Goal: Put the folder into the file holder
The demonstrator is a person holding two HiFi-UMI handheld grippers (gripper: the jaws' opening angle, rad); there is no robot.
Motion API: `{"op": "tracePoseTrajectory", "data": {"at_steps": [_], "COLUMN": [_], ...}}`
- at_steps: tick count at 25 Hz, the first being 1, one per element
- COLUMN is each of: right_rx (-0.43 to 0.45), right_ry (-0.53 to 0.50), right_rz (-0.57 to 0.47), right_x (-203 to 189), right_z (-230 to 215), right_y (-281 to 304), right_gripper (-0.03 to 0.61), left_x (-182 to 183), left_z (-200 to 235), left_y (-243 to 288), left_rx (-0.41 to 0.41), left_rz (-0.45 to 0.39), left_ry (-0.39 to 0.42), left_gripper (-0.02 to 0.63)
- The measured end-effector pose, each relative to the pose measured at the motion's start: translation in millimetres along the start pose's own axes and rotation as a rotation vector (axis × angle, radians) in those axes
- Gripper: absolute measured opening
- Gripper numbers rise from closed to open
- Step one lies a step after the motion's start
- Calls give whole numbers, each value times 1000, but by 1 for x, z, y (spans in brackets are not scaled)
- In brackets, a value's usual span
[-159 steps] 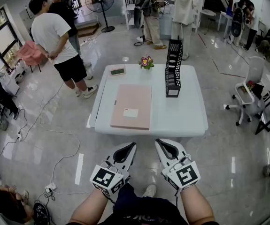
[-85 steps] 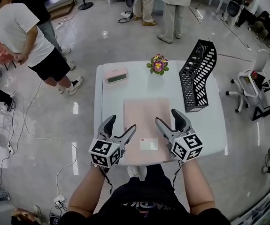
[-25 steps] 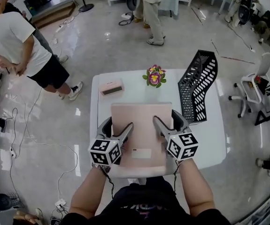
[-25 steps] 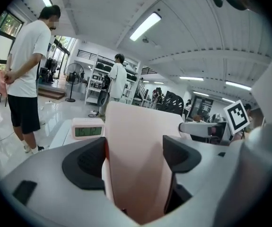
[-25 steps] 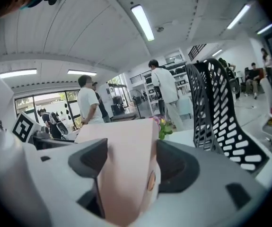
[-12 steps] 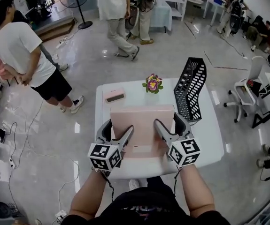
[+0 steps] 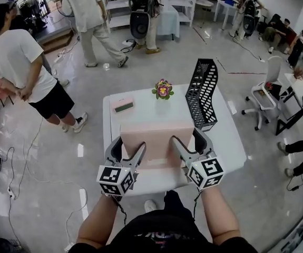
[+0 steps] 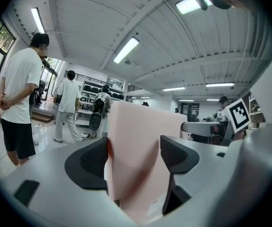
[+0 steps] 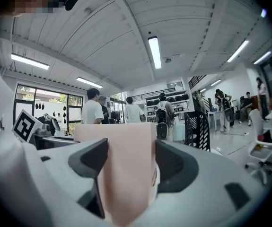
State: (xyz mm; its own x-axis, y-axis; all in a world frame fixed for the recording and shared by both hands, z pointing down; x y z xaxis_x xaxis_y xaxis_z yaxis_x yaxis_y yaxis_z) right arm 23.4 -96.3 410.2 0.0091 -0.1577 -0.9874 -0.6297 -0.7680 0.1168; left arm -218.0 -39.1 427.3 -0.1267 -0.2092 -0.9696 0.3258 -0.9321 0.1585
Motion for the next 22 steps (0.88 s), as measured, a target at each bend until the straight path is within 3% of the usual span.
{"op": "tracePoseTrajectory", "data": {"at_steps": [6, 15, 22], "right_rx": [9, 134, 337], "right_ry": [1, -3, -63], "right_rz": [-22, 0, 57], "right_x": [-3, -5, -5], "right_z": [9, -1, -21], "right_y": [-26, -45, -31], "right_gripper": [316, 317, 318], "left_x": [-4, -7, -8], "left_z": [-10, -15, -18], "left_y": [-18, -34, -32], "left_rx": [-21, -23, 24], "left_rz": [-14, -23, -41], "left_ry": [31, 28, 18], "left_gripper": [347, 347, 345]}}
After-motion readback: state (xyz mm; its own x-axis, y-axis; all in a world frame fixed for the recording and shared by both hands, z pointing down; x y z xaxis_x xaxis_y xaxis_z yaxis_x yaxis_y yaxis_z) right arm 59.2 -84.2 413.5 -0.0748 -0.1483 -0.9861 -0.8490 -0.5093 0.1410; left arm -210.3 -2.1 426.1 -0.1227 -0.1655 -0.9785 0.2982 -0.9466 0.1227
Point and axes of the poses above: the fingertips, and each gripper's own axes: y forward along the fingers, z to its left, x out of its top, the point moved 8 cm from there along -y, backward along the fingers, and after that the axes turned 2 degrees about -x, right-handed, at the moved point
